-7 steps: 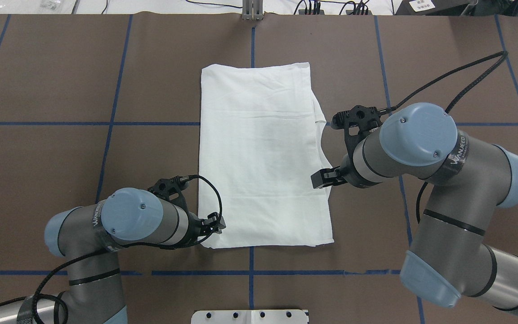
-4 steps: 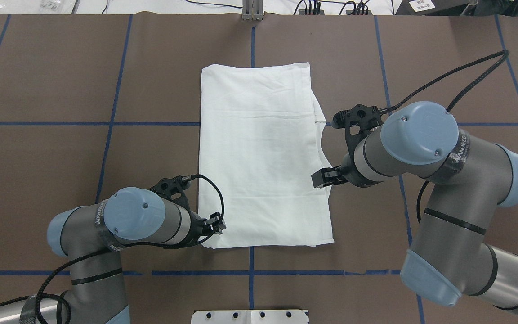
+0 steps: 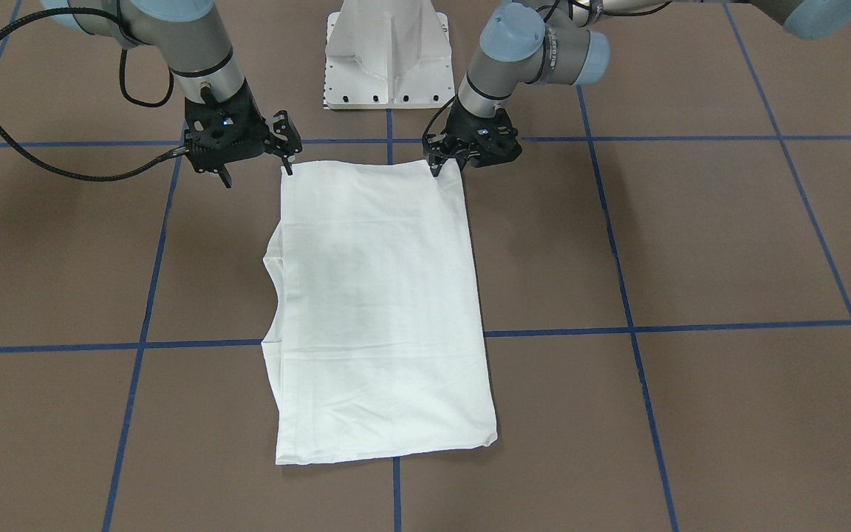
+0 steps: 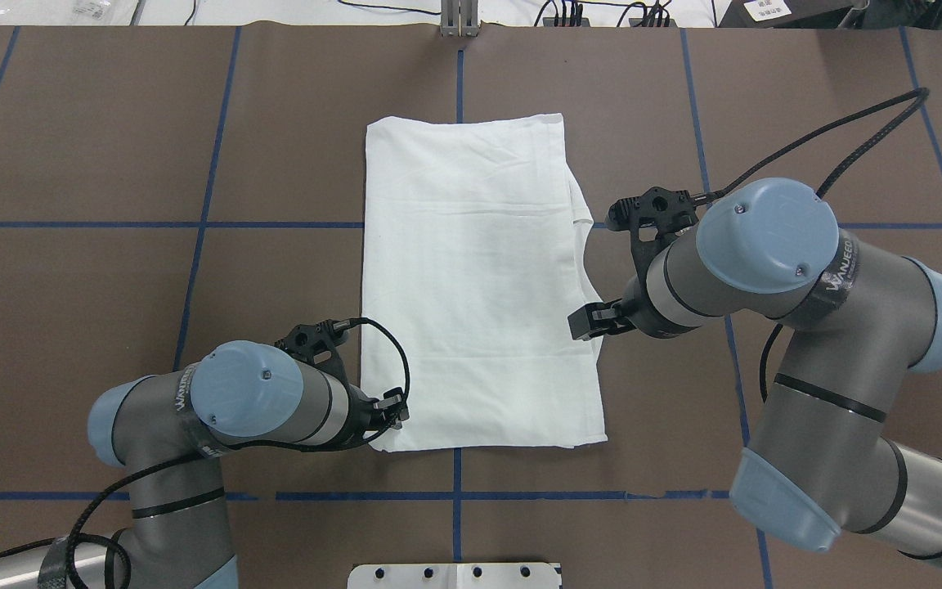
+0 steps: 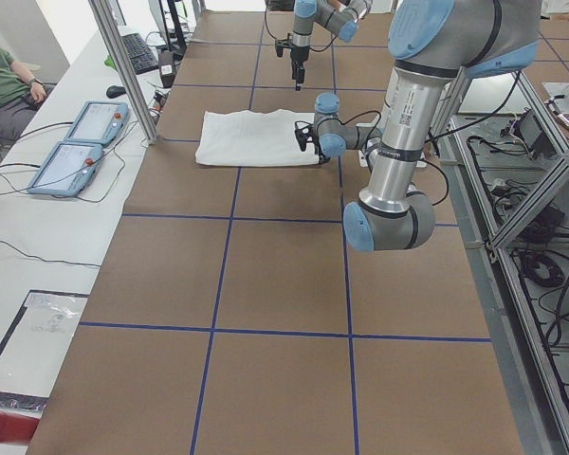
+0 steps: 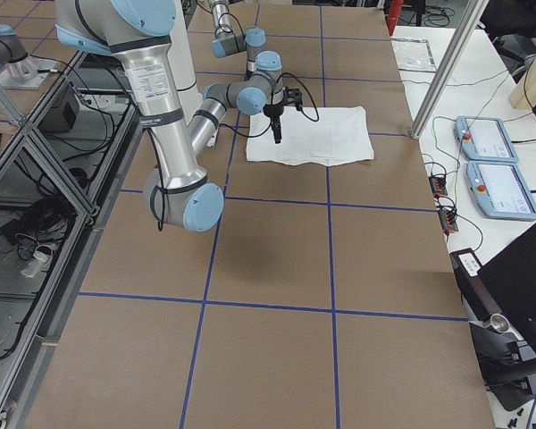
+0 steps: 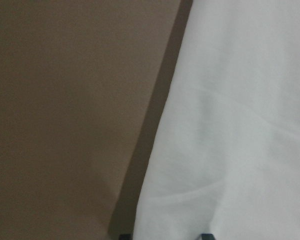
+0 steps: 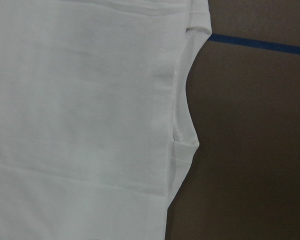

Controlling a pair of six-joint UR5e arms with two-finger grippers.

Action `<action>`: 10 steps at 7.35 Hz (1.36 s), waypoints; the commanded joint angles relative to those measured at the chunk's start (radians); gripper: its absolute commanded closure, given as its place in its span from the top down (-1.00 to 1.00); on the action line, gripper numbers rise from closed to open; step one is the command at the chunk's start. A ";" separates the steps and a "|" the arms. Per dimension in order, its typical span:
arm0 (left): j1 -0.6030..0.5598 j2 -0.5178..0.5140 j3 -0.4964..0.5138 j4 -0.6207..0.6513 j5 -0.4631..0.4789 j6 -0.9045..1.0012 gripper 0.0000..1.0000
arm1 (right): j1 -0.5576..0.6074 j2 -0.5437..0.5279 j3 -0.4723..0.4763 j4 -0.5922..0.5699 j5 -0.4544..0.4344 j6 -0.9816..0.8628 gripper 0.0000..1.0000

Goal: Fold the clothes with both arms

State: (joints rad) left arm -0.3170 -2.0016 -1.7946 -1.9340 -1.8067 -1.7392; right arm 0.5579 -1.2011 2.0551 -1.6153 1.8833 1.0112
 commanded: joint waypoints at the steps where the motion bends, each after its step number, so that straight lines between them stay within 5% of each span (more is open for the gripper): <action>1: -0.001 -0.006 0.000 0.001 0.001 -0.002 -0.12 | 0.001 0.000 -0.001 0.000 0.000 0.001 1.00; 4: -0.002 -0.006 -0.003 0.001 0.001 0.001 -1.00 | 0.001 0.000 0.000 0.000 0.011 0.010 1.00; 6: -0.002 -0.006 -0.012 0.001 0.000 0.006 -1.00 | -0.019 0.000 -0.003 0.002 0.011 0.141 1.00; 10: -0.007 -0.006 -0.012 0.001 0.001 0.007 -1.00 | -0.180 0.032 -0.044 0.002 -0.088 0.753 1.00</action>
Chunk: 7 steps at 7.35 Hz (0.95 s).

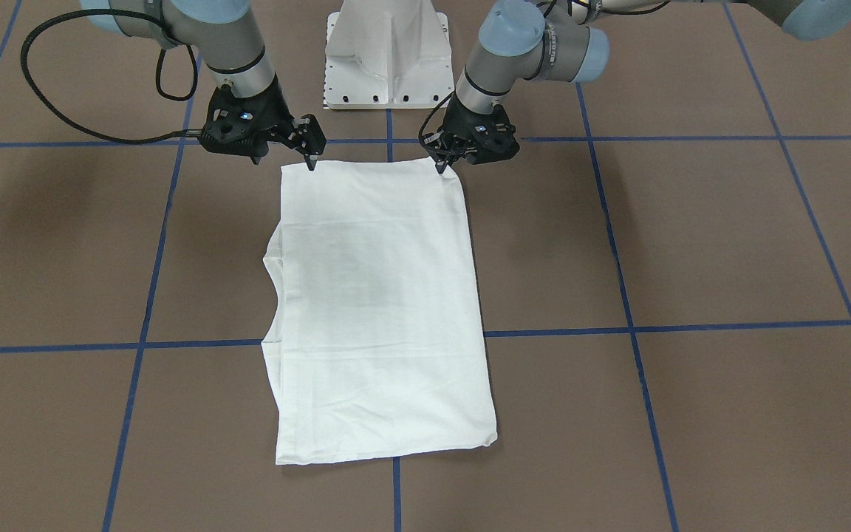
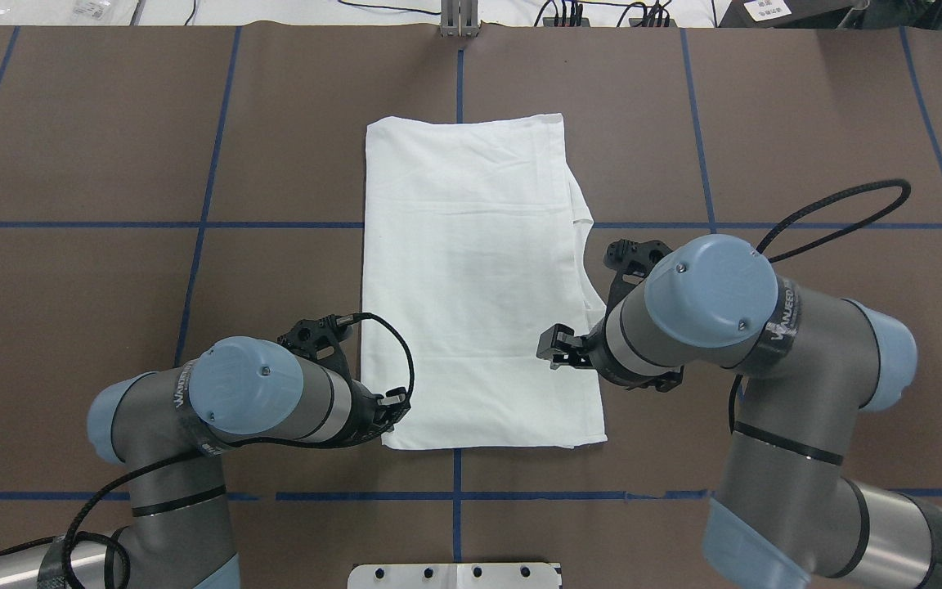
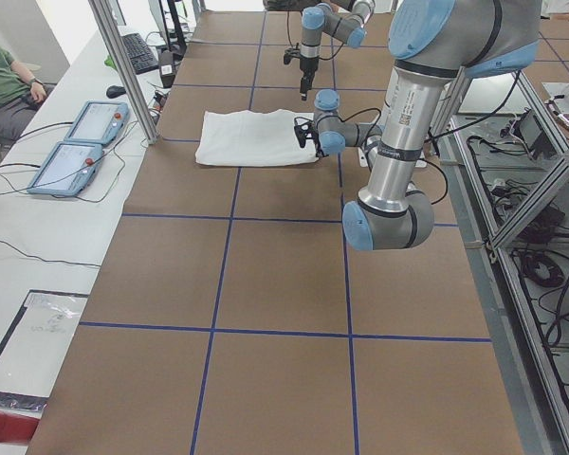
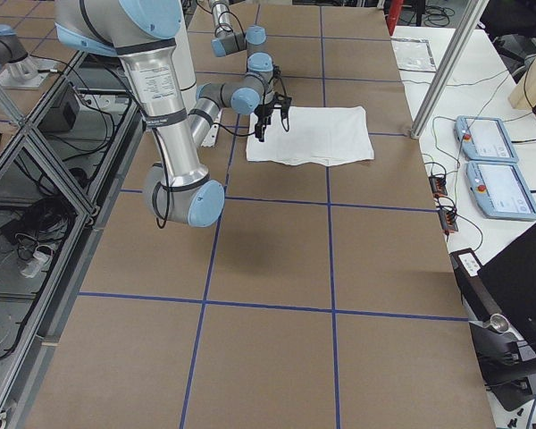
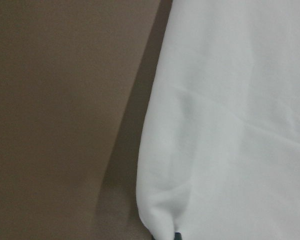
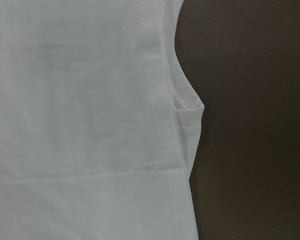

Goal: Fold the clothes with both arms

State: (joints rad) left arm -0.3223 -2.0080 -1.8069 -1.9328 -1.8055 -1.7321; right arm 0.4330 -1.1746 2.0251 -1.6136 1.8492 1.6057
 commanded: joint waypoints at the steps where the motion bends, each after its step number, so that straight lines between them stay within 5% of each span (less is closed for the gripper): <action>1: -0.001 0.000 0.000 0.000 0.000 0.002 -1.00 | -0.080 0.004 -0.034 -0.002 -0.076 0.265 1.00; 7: -0.006 0.000 -0.002 0.000 0.000 0.002 -1.00 | -0.134 0.056 -0.152 0.000 -0.096 0.395 1.00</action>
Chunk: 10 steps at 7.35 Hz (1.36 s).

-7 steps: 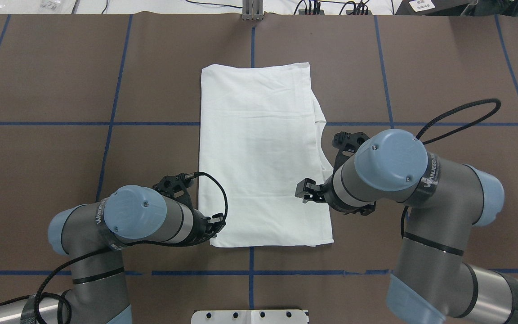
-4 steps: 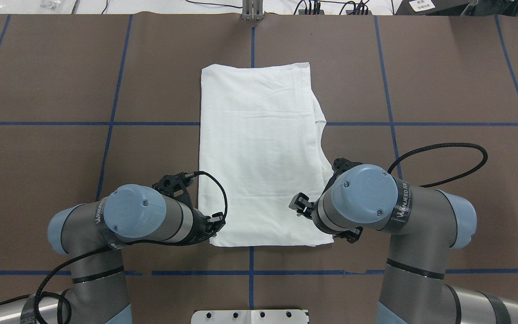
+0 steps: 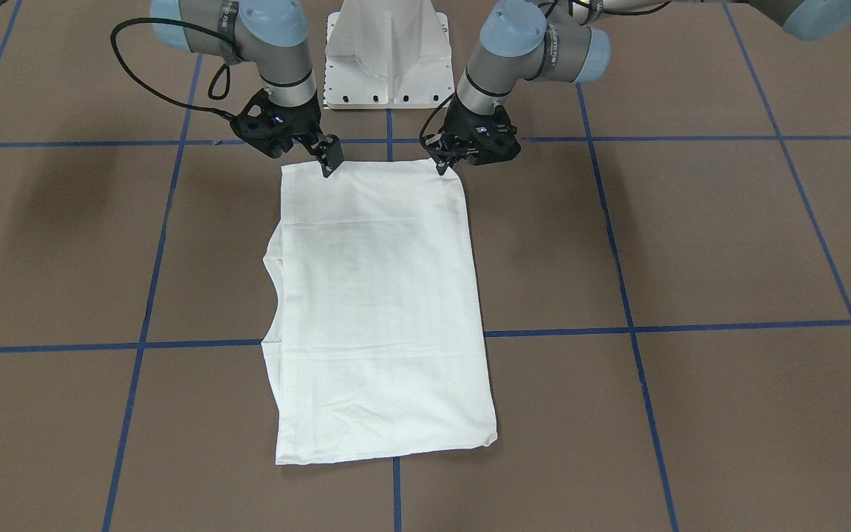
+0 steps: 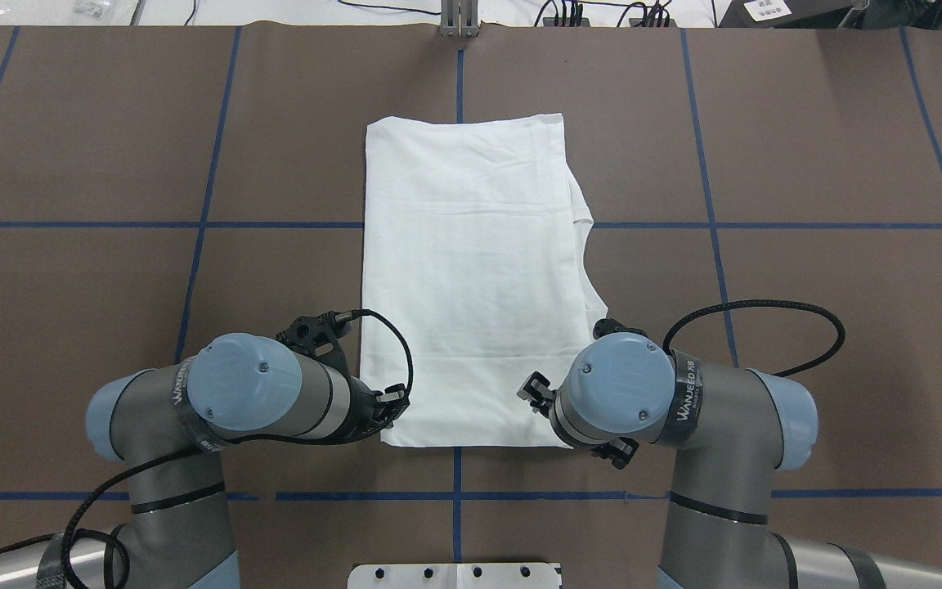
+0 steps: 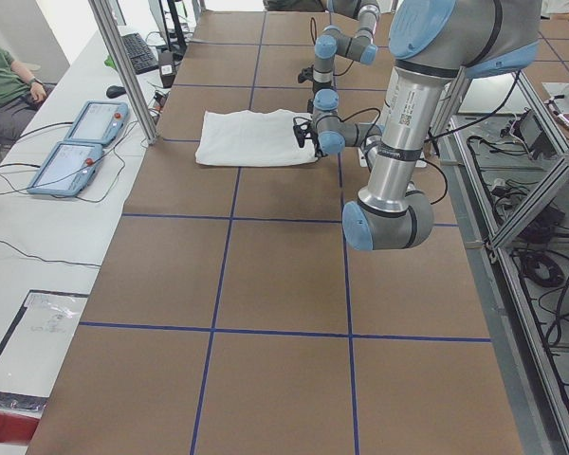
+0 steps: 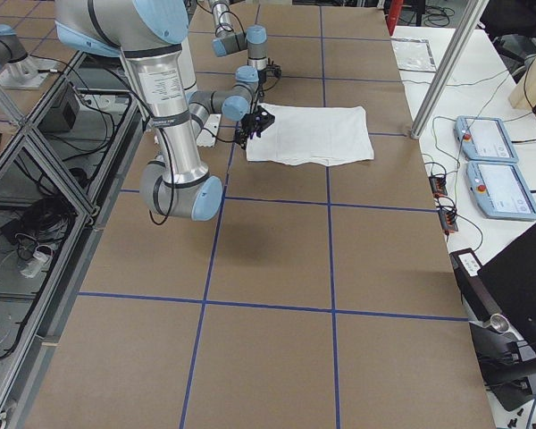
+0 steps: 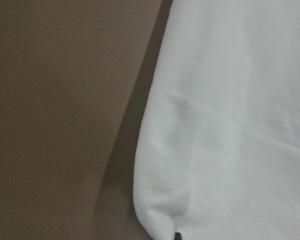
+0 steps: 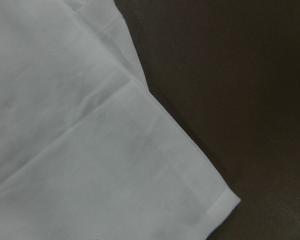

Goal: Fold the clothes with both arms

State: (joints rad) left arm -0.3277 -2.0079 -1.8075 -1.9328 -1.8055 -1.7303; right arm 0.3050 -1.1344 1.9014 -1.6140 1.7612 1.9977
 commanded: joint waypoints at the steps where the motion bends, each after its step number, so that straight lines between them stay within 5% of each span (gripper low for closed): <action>1: -0.005 0.000 -0.001 0.000 0.000 0.000 -1.00 | -0.010 0.010 -0.028 0.000 -0.011 0.003 1.00; 10: -0.007 0.000 -0.001 0.000 0.002 0.000 -1.00 | -0.033 0.015 -0.053 -0.003 -0.034 -0.003 0.97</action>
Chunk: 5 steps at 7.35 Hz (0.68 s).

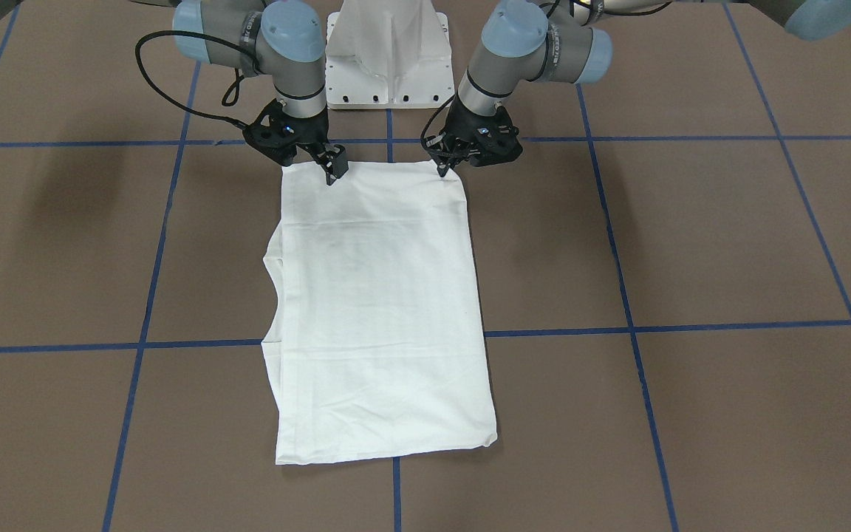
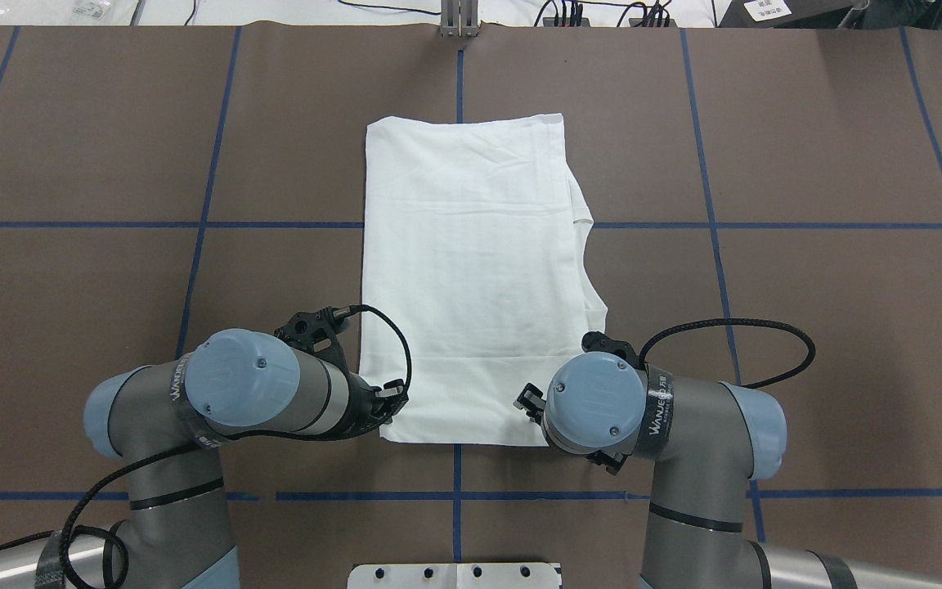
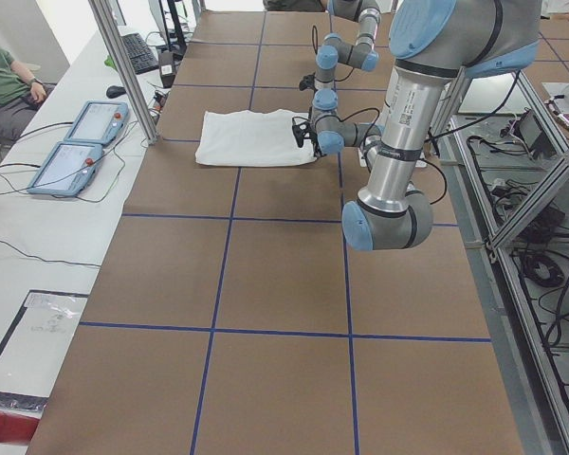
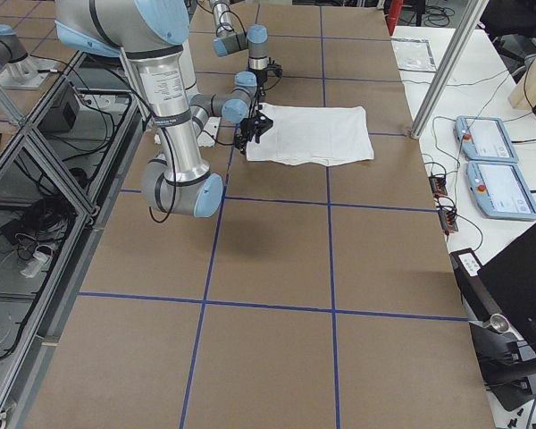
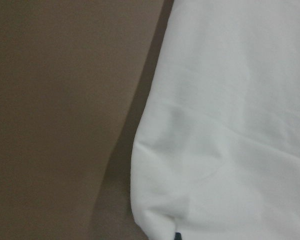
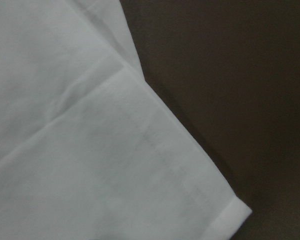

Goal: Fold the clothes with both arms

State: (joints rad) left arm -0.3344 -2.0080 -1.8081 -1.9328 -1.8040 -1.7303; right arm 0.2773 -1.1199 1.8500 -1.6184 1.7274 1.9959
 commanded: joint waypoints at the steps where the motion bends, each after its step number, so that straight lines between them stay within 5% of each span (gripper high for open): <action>1: -0.003 0.000 0.000 0.000 0.000 0.000 -1.00 | -0.007 0.002 0.000 0.002 0.000 -0.002 0.92; 3: -0.006 0.000 0.001 0.000 0.000 0.000 -1.00 | -0.013 0.000 -0.002 0.000 -0.002 -0.002 0.89; 5: -0.006 0.000 0.000 0.000 0.000 0.000 -1.00 | -0.013 0.000 -0.002 0.003 -0.002 -0.003 0.52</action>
State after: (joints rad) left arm -0.3402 -2.0080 -1.8081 -1.9328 -1.8040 -1.7303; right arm 0.2645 -1.1197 1.8485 -1.6169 1.7259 1.9932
